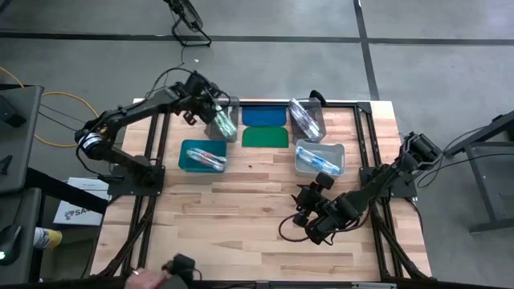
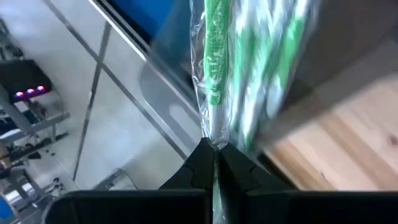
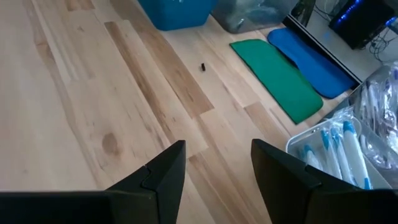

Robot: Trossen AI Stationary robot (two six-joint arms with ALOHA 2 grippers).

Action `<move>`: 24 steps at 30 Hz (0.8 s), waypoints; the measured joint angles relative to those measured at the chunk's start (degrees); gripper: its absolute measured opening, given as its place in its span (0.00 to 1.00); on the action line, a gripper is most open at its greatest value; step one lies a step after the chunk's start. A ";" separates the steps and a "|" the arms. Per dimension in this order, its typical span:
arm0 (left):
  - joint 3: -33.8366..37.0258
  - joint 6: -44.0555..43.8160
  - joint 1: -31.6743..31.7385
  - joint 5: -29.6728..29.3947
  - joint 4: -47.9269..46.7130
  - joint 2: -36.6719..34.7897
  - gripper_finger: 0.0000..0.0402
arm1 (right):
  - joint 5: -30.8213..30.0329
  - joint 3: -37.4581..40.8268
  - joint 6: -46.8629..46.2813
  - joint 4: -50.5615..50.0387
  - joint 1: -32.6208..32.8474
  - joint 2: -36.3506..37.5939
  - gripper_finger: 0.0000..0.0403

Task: Pick & Place Toothbrushes
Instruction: Adjust the green toothbrush in the left black bin

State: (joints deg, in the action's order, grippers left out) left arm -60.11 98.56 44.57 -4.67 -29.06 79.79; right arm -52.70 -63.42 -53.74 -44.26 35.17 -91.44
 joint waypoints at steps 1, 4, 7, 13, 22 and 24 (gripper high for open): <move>-0.13 1.13 1.37 0.00 -0.42 0.00 0.00 | 0.10 0.00 0.12 -0.01 -0.31 0.00 0.44; -0.32 4.50 5.14 0.81 -0.59 0.02 0.00 | 0.21 0.00 1.20 0.11 -1.23 0.00 0.44; -0.36 8.97 7.29 3.07 -0.63 0.80 0.00 | 0.29 0.00 1.90 0.12 -2.32 0.00 0.44; -0.36 19.58 7.96 3.98 0.42 4.24 0.00 | 0.38 0.00 3.00 0.39 -4.23 0.00 0.44; -3.45 15.51 7.94 10.01 1.37 9.32 0.00 | 1.18 0.00 3.02 0.41 -5.69 0.02 0.44; -4.15 15.02 7.93 12.02 1.00 10.15 0.00 | 1.71 0.00 3.01 0.41 -5.70 0.02 0.44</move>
State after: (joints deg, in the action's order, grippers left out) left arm -64.26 113.58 52.50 7.35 -28.05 89.94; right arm -50.99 -63.42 -50.73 -43.86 29.47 -91.42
